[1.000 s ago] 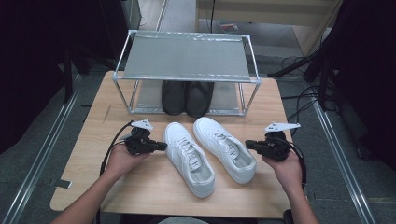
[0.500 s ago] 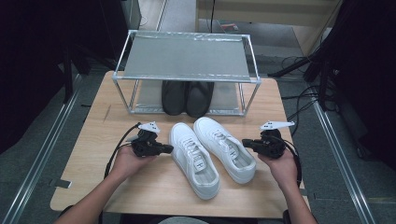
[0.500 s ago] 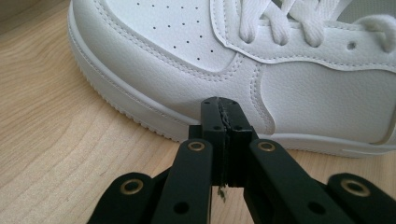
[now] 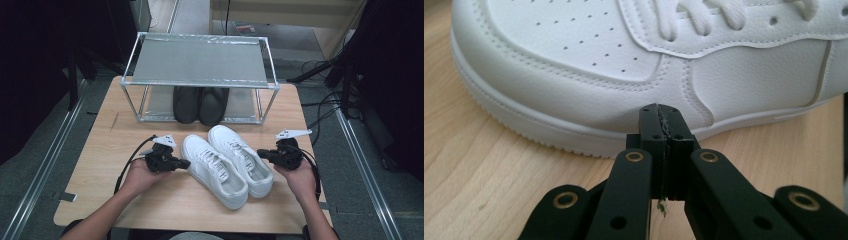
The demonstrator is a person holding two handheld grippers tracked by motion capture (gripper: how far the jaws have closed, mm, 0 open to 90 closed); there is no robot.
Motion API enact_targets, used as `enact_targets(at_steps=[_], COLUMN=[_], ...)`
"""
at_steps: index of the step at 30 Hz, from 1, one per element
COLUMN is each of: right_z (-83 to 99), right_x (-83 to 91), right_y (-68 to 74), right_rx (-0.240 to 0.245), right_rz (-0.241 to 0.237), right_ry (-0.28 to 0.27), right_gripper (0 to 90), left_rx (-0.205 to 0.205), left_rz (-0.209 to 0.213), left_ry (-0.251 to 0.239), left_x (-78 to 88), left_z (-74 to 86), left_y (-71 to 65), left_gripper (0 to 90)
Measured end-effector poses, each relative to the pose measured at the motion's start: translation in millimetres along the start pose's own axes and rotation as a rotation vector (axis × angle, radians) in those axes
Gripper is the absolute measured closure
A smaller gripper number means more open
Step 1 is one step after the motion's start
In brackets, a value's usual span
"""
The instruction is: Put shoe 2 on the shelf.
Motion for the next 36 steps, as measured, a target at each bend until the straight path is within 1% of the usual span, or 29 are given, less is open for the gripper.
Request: enact_targets(at_steps=[1,2,3,4,6,7,8,9,12,13,14,15,16,17,18,19,20,21,22,23,24,25,26,28,31,32,36], right_z=[0.0,-0.2,-0.4,-0.8,-1.5,-4.6,-6.3,-6.3,-9.6,-10.2,-9.8,-8.8,-8.8,-6.9,-2.8,-2.8,-0.2,-0.2,0.8,2.4,2.4,4.6,5.3,5.0,5.5,5.5,5.7], right_x=[0.0,-0.2,0.3,1.4,3.1,8.7,12.2,12.2,21.4,25.2,25.9,25.8,25.8,24.6,20.8,20.8,18.8,18.8,19.1,20.5,20.5,18.4,18.0,18.2,17.7,16.9,15.6], right_y=[0.0,0.4,0.0,-0.4,-0.4,2.9,5.7,5.7,18.6,28.9,34.3,39.6,39.6,45.1,54.1,54.1,60.9,60.9,64.1,68.3,68.3,68.8,68.9,68.9,69.1,69.0,68.7], right_rx=[0.0,0.007,0.009,0.007,0.008,0.002,0.003,0.003,0.03,0.05,0.06,0.072,0.072,0.089,0.126,0.126,0.15,0.15,0.153,0.168,0.168,0.183,0.188,0.186,0.183,0.192,0.19], right_rz=[0.0,0.004,0.01,0.019,0.021,-0.004,-0.019,-0.019,-0.051,-0.071,-0.089,-0.103,-0.103,-0.109,-0.117,-0.117,-0.122,-0.122,-0.124,-0.126,-0.126,-0.099,-0.092,-0.096,-0.091,-0.081,-0.079], right_ry=[0.0,-0.002,-0.007,-0.012,-0.018,-0.046,-0.059,-0.059,-0.086,-0.094,-0.093,-0.089,-0.089,-0.077,-0.054,-0.054,-0.045,-0.045,-0.044,-0.039,-0.039,-0.025,-0.023,-0.024,-0.023,-0.026,-0.029], right_gripper=[90.0,90.0,90.0,90.0,90.0,90.0,90.0,90.0,90.0,90.0,90.0,90.0,90.0,90.0,90.0,90.0,90.0,90.0,90.0,90.0,90.0,90.0,90.0,90.0,90.0,90.0,90.0], left_rx=[-0.01,-0.004,-0.001,-0.005,-0.005,-0.005,-0.005,-0.004,0.002,0.004,0.02,0.024,0.024,0.025,0.033,0.033,0.033,0.033,0.029,0.035,0.035,0.036,0.038,0.042,0.051,0.05,0.047], left_rz=[0.0,0.013,0.016,0.014,0.014,0.015,0.015,0.016,0.014,0.012,0.007,0.004,0.004,0.001,0.002,0.002,0.003,0.003,0.001,0.001,0.001,-0.001,-0.004,-0.002,-0.001,0.001,0.003], left_ry=[0.005,-0.002,-0.003,-0.002,-0.001,-0.002,-0.002,-0.002,0.0,0.002,-0.004,-0.01,-0.01,-0.01,-0.014,-0.014,-0.013,-0.014,-0.017,-0.023,-0.023,-0.026,-0.022,-0.028,-0.021,-0.019,-0.012], left_x=[0.0,-0.1,-0.1,0.0,0.2,0.5,0.5,0.8,2.3,3.5,5.4,6.1,6.1,7.1,7.7,7.7,8.0,8.6,9.6,11.2,11.2,11.8,13.1,13.4,12.7,11.3,10.0], left_z=[-0.9,-0.7,-0.7,-0.7,-0.7,-0.7,-0.7,-0.7,-0.9,-0.6,-0.3,-0.3,-0.3,-0.1,-0.1,-0.1,-0.1,-0.2,-0.3,-0.5,-0.5,-0.3,0.4,0.5,1.5,1.6,1.7], left_y=[-1.3,-1.1,-0.9,-1.0,-1.1,-1.1,-1.1,-1.3,-0.5,0.4,2.6,3.6,3.6,4.4,5.2,5.2,5.2,5.0,5.2,5.2,5.2,5.8,7.1,7.7,8.8,8.7,8.2], left_gripper=[90.0,90.0,90.0,90.0,90.0,90.0,89.8,89.8,88.8,88.2,88.1,88.0,87.8,87.8,87.0,86.5,86.2,86.2,86.2,86.3,86.3,86.3,86.2,86.2,85.6,85.0,84.5])
Point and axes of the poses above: each handheld gripper's, and its own axes: x roughly backward along the jaws, z roughly out of its underside, y roughly to its left, the point moved 6 cm from there along -x, roughly forward along the jaws, and after that the axes turned 9 degrees about -x, right-handed, at the moved point
